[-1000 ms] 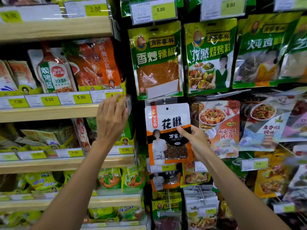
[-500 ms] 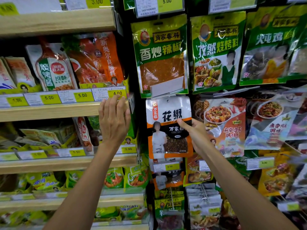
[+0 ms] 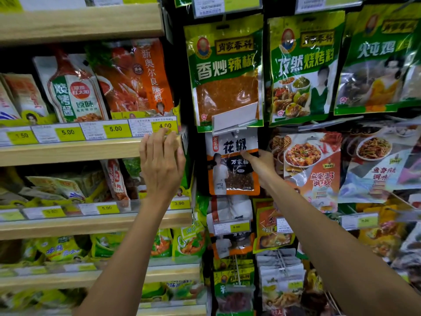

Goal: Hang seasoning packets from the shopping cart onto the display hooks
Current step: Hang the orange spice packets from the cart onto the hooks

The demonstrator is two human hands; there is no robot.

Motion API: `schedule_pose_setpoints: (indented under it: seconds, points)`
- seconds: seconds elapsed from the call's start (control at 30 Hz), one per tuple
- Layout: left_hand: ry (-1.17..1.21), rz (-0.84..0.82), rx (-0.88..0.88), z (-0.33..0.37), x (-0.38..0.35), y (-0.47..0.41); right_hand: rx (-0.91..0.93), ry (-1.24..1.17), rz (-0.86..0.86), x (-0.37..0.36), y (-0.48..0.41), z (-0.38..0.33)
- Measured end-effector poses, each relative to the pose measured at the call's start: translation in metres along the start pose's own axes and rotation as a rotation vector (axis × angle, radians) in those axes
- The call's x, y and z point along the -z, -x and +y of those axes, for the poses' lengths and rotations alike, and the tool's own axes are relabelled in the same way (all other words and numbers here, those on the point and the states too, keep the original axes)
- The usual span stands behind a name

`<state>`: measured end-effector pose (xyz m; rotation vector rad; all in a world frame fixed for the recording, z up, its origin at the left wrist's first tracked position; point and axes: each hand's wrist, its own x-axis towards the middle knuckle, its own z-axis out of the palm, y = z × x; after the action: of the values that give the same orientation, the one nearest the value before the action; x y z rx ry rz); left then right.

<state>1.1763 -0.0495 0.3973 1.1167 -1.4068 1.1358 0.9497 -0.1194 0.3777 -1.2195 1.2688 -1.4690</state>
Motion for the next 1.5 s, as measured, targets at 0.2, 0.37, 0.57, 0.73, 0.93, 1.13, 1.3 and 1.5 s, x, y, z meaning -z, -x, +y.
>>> schedule_pose_setpoints:
  seconds: [0.2,0.37,0.57,0.73,0.93,1.13,1.3,1.5]
  points:
    - [0.034,-0.025,0.084,0.011,0.010,-0.003,0.061,0.244,0.099,-0.002,0.010,0.003]
    - [0.130,0.034,0.080,0.039,0.023,0.007,0.259,0.287,0.103,0.027,0.074,0.007]
    - [0.422,-0.196,0.244,0.141,0.042,0.070,0.209,0.330,0.117,0.123,0.155,0.054]
    - [0.831,-0.719,0.557,0.267,0.066,0.141,-0.016,0.424,0.275,0.241,0.220,0.120]
    - [1.124,-1.264,0.890,0.427,0.098,0.217,-0.311,0.529,0.436,0.397,0.322,0.183]
    - [1.217,-1.645,0.897,0.563,0.141,0.271,-0.568,0.472,0.596,0.516,0.416,0.212]
    - [1.249,-1.892,0.669,0.632,0.150,0.279,-0.681,0.358,0.807,0.575,0.457,0.223]
    - [1.236,-1.988,0.232,0.719,0.109,0.277,-0.770,0.328,0.979,0.632,0.456,0.237]
